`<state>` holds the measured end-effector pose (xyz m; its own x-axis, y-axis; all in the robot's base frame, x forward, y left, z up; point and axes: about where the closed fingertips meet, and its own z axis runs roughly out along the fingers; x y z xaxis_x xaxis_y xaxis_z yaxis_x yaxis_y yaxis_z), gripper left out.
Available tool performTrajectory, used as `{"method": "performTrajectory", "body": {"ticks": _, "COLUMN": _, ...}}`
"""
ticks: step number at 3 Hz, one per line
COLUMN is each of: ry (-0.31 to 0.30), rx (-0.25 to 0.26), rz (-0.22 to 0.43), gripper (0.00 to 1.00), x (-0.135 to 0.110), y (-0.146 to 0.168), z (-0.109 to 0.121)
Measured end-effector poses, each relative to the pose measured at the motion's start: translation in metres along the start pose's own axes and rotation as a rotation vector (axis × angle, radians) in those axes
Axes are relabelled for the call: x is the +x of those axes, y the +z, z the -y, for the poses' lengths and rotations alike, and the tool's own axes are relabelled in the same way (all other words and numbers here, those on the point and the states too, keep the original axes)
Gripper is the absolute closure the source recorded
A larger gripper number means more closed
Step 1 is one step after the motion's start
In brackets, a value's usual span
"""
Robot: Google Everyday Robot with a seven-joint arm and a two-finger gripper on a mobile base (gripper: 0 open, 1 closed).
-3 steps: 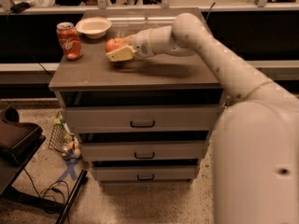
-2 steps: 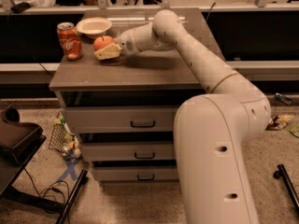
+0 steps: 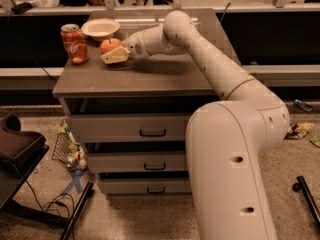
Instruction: Place apple into paper bowl
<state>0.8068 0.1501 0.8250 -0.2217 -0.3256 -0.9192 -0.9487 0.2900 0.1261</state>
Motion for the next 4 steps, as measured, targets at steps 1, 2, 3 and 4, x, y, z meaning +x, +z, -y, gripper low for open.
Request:
{"method": "performTrajectory", "body": {"ticks": 1, "ry": 0.008, "rx": 0.047, "rz": 0.023, "gripper": 1.0, "x": -0.027, "y": -0.021, "z": 0.014}}
{"method": "performTrajectory", "body": {"ticks": 2, "ry": 0.005, "rx": 0.106, "rz": 0.048, "gripper": 1.0, "x": -0.061, "y": -0.045, "z": 0.031}}
{"method": "performTrajectory", "body": {"ticks": 3, "ry": -0.009, "rx": 0.161, "rz": 0.073, "gripper": 1.0, "x": -0.094, "y": -0.066, "z": 0.044}}
{"method": "performTrajectory", "body": {"ticks": 4, "ry": -0.009, "rx": 0.16, "rz": 0.072, "gripper": 1.0, "x": -0.094, "y": -0.062, "z": 0.044}}
